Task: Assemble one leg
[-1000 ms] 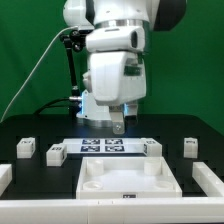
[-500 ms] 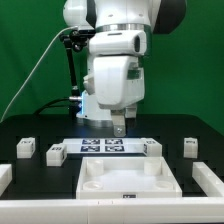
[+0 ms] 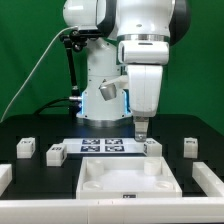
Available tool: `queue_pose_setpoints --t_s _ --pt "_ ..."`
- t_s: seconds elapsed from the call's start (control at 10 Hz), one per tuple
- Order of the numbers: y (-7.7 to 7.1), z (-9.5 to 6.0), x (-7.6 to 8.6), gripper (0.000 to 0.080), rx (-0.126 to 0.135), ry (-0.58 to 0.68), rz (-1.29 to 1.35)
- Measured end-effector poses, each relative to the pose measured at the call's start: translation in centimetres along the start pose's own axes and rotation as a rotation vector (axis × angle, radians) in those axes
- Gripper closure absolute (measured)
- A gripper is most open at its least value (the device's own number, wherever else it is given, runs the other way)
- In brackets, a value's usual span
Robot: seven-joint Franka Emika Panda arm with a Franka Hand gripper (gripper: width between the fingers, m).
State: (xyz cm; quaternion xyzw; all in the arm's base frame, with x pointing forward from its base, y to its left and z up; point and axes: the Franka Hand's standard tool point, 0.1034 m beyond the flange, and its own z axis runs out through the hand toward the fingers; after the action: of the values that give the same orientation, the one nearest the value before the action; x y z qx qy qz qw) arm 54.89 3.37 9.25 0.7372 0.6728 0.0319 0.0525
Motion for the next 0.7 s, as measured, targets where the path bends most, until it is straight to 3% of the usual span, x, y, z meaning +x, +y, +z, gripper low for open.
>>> queue_pose_setpoints --t_s 0.3,0.4,0.5,0.6,0.7 --pt "-0.6 0.4 -0.3 0.0149 0.010 -0.001 -0.008" --pt "-2.3 1.6 -0.9 0.0149 0.026 0.003 -0.008" --pt "-3.7 2.4 -1.1 0.0149 0.021 0.016 -0.003" --pt "-5.4 3.5 -1.2 0.0149 0.048 0.017 0.002" --pt "-6.0 4.4 -1.1 0.0149 0.058 0.021 0.003"
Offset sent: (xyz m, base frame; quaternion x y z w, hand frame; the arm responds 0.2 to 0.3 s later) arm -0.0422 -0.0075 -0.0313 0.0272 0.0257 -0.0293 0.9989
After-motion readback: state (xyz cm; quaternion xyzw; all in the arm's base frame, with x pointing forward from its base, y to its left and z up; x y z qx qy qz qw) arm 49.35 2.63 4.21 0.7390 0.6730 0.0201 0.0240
